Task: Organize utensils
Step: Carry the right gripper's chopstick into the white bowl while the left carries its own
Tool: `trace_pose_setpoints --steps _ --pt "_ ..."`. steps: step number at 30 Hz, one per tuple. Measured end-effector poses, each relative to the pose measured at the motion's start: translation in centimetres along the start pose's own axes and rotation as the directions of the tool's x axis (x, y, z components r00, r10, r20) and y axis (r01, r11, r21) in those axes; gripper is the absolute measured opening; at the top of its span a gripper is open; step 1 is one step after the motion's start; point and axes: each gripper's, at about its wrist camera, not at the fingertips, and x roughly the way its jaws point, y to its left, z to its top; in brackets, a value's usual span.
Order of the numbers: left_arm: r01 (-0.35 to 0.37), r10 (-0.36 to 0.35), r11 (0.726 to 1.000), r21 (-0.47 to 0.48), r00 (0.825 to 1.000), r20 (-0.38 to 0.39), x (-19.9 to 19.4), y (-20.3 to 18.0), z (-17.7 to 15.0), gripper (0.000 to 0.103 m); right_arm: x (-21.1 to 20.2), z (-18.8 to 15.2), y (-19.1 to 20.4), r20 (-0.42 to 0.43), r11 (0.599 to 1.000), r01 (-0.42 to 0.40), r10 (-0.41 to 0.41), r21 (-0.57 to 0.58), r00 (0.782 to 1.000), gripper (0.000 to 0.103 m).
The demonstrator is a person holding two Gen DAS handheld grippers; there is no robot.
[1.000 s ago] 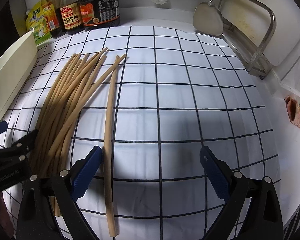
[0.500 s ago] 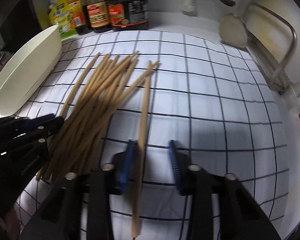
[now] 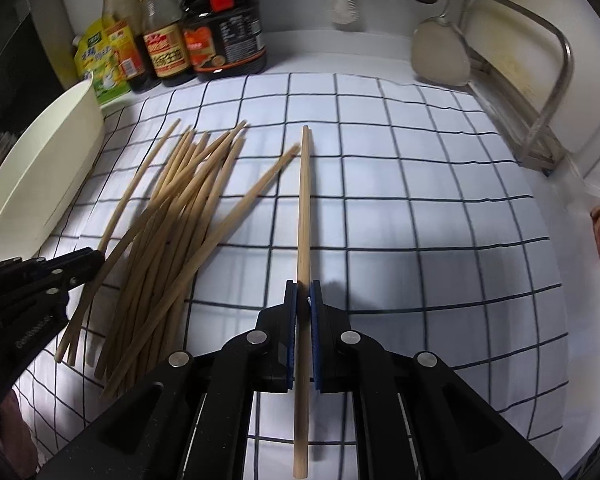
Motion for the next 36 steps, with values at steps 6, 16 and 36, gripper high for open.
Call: trace_pose_setpoints --steps 6,16,36 --pt "0.025 -0.025 1.0 -0.005 0.999 0.022 -1.7 0.8 0.9 0.007 -1.5 1.2 -0.6 0.027 0.999 0.004 -0.005 0.038 1.0 0.006" --pt "0.053 -0.05 0.998 -0.021 0.994 0.1 -6.0 3.9 3.0 0.007 -5.6 4.3 2.9 0.094 0.999 -0.048 0.045 0.023 0.994 0.006" --pt "-0.071 0.096 0.979 -0.191 0.988 0.124 -7.0 22.2 4.3 0.007 -3.8 11.6 24.3 0.069 0.941 -0.291 0.306 -0.17 0.95 0.006"
